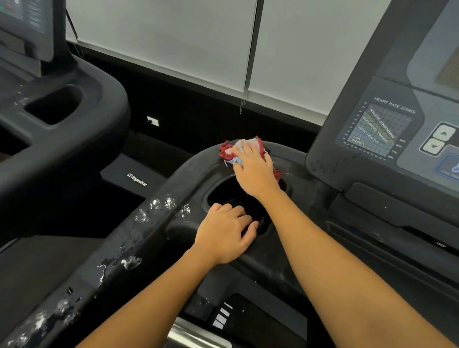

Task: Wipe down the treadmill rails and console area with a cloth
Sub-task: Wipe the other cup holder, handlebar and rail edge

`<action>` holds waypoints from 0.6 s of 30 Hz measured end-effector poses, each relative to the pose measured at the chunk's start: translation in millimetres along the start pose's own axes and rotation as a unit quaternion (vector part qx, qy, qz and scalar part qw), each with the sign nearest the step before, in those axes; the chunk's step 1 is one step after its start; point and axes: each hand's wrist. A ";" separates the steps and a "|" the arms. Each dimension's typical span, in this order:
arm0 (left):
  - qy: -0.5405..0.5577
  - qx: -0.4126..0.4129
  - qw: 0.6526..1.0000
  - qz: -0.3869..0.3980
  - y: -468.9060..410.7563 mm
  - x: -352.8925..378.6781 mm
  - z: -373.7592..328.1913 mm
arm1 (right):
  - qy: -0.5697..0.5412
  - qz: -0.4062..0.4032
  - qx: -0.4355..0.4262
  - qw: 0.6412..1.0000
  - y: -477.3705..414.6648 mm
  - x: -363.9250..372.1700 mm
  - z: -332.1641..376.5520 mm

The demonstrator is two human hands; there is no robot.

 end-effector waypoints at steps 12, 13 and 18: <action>0.089 0.000 0.994 0.071 -3.9 -7.9 2.6 | -0.036 -0.024 -0.004 0.999 3.4 -3.4 -1.2; 0.133 -0.001 0.988 0.074 -4.3 -9.5 3.8 | -0.041 -0.011 -0.027 0.999 4.5 -1.0 -0.1; 0.210 -0.055 0.974 -0.063 -12.4 -27.5 27.6 | -0.035 -0.072 0.044 0.996 10.8 -8.7 -21.0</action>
Point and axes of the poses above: each hand's wrist, its own y-axis away from the middle knuckle, its own x-axis out of the palm, z = x × y, and after that the axes turned 14 degrees about -x, right-handed
